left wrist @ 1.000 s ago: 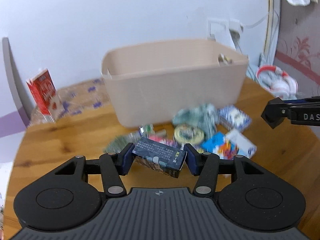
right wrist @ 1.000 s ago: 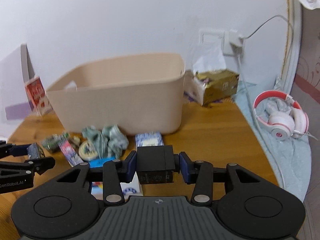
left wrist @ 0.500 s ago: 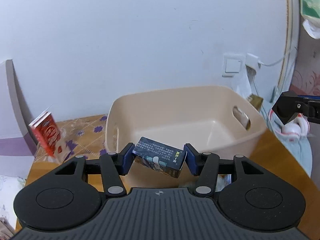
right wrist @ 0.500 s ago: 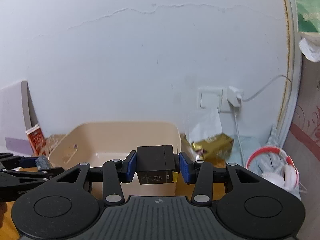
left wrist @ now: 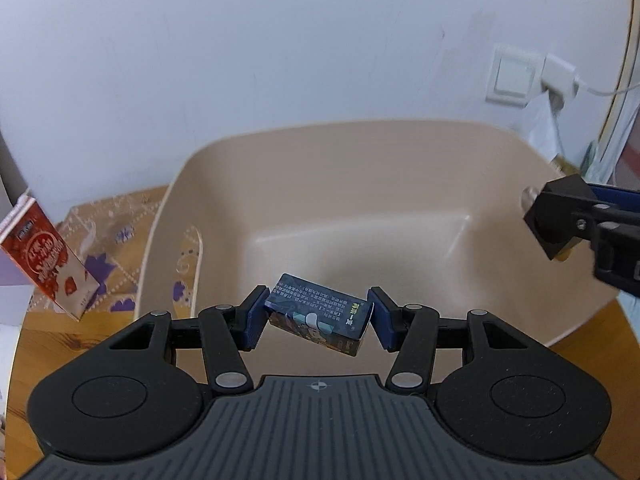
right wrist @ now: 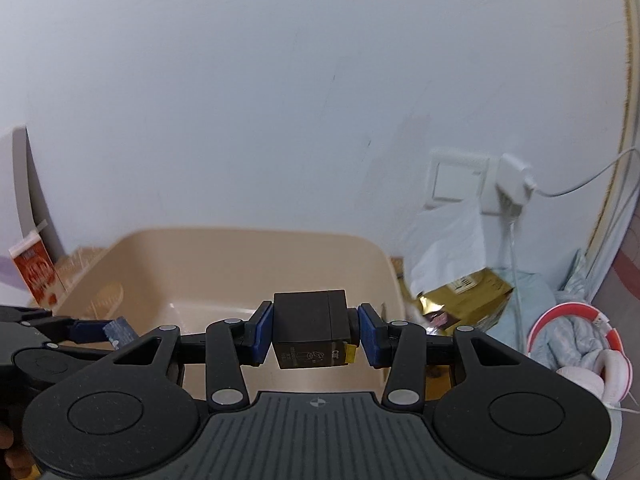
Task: Organize objects
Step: 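Carry both boxes over the beige bin and open both grippers to drop them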
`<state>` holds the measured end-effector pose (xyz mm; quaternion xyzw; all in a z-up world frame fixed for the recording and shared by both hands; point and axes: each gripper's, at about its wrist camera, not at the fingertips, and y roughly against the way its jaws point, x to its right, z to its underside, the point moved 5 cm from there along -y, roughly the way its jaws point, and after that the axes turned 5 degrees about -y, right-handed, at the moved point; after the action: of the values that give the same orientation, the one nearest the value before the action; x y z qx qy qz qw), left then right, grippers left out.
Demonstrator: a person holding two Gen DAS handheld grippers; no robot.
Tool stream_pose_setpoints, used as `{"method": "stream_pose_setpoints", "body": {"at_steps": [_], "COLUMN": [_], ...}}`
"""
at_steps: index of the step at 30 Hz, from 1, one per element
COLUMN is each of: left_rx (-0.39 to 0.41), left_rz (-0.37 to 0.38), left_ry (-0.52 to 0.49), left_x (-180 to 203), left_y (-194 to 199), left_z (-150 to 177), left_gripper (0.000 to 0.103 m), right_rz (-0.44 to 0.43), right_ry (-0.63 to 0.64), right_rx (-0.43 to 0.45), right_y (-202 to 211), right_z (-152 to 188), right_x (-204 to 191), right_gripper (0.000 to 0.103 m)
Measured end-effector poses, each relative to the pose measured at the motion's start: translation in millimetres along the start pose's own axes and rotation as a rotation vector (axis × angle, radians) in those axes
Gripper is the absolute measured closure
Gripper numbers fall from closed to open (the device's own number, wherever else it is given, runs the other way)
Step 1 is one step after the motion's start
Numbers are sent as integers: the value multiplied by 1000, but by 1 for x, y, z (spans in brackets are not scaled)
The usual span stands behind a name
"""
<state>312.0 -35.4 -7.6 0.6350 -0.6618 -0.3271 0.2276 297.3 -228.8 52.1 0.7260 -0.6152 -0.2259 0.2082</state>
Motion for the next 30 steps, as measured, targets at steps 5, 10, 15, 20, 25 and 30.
{"method": "stream_pose_setpoints", "body": {"at_steps": [5,10,15,20,25,30], "left_rx": [-8,63,120,152,168,145], "left_rz": [27,15,4,9,10,25], "left_ry": [-6,-10,-26,-21,-38,-84], "left_x": [3,6,5,-2,-15,-28], "left_y": [-2,16,41,70,94,100], "left_z": [2,0,2,13,35,67], "left_gripper": [45,19,17,15,12,12], "right_rz": [18,14,19,27,56,75], "right_ry": [36,29,31,19,49,78], "right_rx": [-45,-18,37,88,99,65], "right_y": [-16,-6,20,56,81,94], "right_z": [7,8,3,7,23,52], "right_x": [-7,-6,-5,-5,-6,-7], "right_gripper": [60,50,31,13,2,0]}}
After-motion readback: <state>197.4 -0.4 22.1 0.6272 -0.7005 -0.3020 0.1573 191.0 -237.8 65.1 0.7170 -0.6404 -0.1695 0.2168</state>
